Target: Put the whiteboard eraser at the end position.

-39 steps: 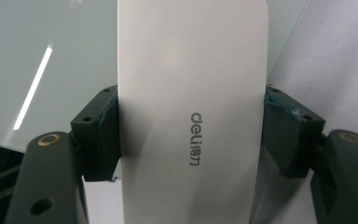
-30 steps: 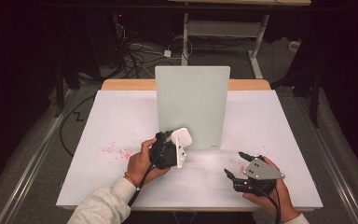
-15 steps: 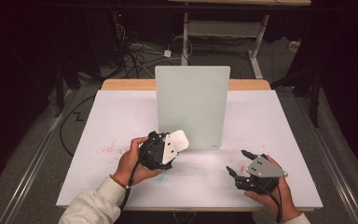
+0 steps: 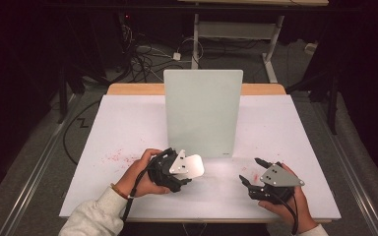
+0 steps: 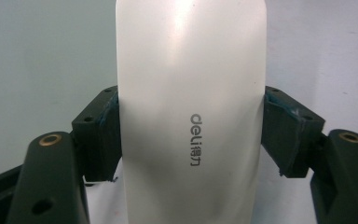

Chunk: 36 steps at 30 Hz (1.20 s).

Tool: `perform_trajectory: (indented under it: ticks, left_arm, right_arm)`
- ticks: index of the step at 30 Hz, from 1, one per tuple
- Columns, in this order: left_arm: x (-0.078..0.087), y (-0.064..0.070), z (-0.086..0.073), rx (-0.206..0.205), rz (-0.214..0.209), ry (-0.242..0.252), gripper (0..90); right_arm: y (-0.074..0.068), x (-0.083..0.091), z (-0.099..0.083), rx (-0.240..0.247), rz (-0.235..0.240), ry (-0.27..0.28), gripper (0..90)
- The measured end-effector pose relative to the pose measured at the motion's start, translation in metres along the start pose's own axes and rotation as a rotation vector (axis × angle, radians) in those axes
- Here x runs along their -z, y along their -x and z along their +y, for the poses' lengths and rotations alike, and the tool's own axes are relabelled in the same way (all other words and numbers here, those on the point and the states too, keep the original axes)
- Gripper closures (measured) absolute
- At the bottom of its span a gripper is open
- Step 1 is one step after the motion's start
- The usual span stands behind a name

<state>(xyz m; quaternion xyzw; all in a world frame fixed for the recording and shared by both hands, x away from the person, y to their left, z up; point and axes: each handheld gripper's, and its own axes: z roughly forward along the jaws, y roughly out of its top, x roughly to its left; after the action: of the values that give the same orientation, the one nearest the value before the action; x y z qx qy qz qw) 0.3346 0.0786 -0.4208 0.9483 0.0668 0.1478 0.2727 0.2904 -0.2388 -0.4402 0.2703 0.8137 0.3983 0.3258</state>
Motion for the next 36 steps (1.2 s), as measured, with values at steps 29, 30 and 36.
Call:
perform_trajectory:
  ticks: [29,30,36]
  left_arm:
    - [-0.007,0.006,0.017,0.011,-0.010,0.102,18.5]
    - [-0.004,0.004,0.015,0.025,0.009,0.116,18.5]
    - [0.014,-0.002,0.000,0.094,0.157,0.206,18.5]
  right_arm:
    - [-0.002,0.008,-0.005,-0.004,-0.006,-0.006,28.3]
    - [-0.002,0.008,-0.005,-0.005,-0.006,-0.006,28.3]
    - [-0.001,0.010,-0.005,-0.012,-0.009,0.000,28.3]
